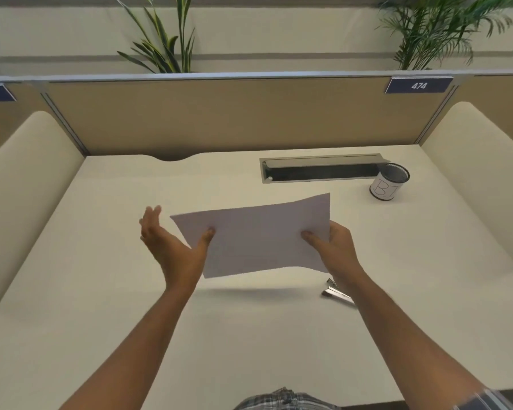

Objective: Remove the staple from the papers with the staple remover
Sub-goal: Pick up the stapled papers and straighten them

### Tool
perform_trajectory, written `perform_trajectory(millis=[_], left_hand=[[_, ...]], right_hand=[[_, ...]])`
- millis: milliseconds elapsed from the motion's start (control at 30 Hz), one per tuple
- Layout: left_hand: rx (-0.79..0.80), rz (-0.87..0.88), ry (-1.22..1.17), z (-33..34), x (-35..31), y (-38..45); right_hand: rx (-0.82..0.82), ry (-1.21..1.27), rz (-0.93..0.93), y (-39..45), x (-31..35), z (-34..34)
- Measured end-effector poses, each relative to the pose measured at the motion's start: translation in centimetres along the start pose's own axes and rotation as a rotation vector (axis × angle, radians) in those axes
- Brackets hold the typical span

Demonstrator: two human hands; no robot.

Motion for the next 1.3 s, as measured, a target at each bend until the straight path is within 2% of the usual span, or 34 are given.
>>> perform_trajectory(millis=[67,100,133,300,400,600,700,800,867,967,1033,1133,1200,1233,1300], left_hand=[[0.22,-0.25,-0.304,-0.2,0.7,0.1],[0.331,-0.325,-0.399,0.0,0.8,0.1],[0.376,-0.358,-0.415,0.2,0.7,0.1],[0.278,-0.343,-0.39,0.9,0.2,-1.1],[0.228,-0.351,-0.379,0.6,1.0,-2.8],[0.327,-0.377,-0.281,0.9,4.6,-5.0],[0.301,-0.391,-0.232,1.4,4.8,-4.8],[0.275,-0.301,-0.163,1.4,3.4,-3.4],[0.269,-0.18,-0.089,1.1,2.4,-2.2],[0.276,0.036,0.016,0.6,0.5,-0.3],[0.314,0.157,0.026,0.7,-1.0,0.8],[0.301,0.335,0.024,1.0,-3.2,1.5],[0.178,0.447,0.084,1.1,-3.8,1.4],[0.11,0.447,0.098,1.0,-3.7,1.0],[-0.012,0.315,0.009,0.7,-3.3,0.3]], right_hand=[[-0.022,0.069,0.035,-0.2,-1.0,-0.2],[-0.035,0.083,0.045,-0.2,-1.3,-0.2],[-0.051,0.084,0.046,-0.3,-1.7,-0.1],[-0.149,0.015,-0.009,-0.3,-3.0,0.5],[-0.171,-0.024,0.019,-0.2,-4.1,0.9],[-0.019,-0.275,0.104,-1.4,-8.1,1.6],[-0.053,-0.284,0.091,-0.9,-7.8,1.2],[-0.153,-0.161,-0.001,-0.3,-5.4,1.1],[-0.237,-0.196,-0.13,0.1,-3.3,1.4],[-0.241,-0.52,-0.362,0.8,-0.6,2.1],[-0.103,-0.7,-0.447,1.6,0.5,2.9],[0.091,-0.635,-0.313,2.2,1.1,3.7],[0.083,-0.547,-0.266,2.2,1.1,3.7],[0.059,-0.499,-0.243,2.1,0.9,3.5],[0.023,-0.355,-0.163,1.8,0.3,3.0]])
Point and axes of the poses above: each hand's wrist, its own y-axis towards the middle knuckle, its own z-axis out of the palm, x = y × z, the point moved 1 cm from there along y, towards the middle knuckle, and after that the axes turned 3 degrees about y, right-handed, at the moved point
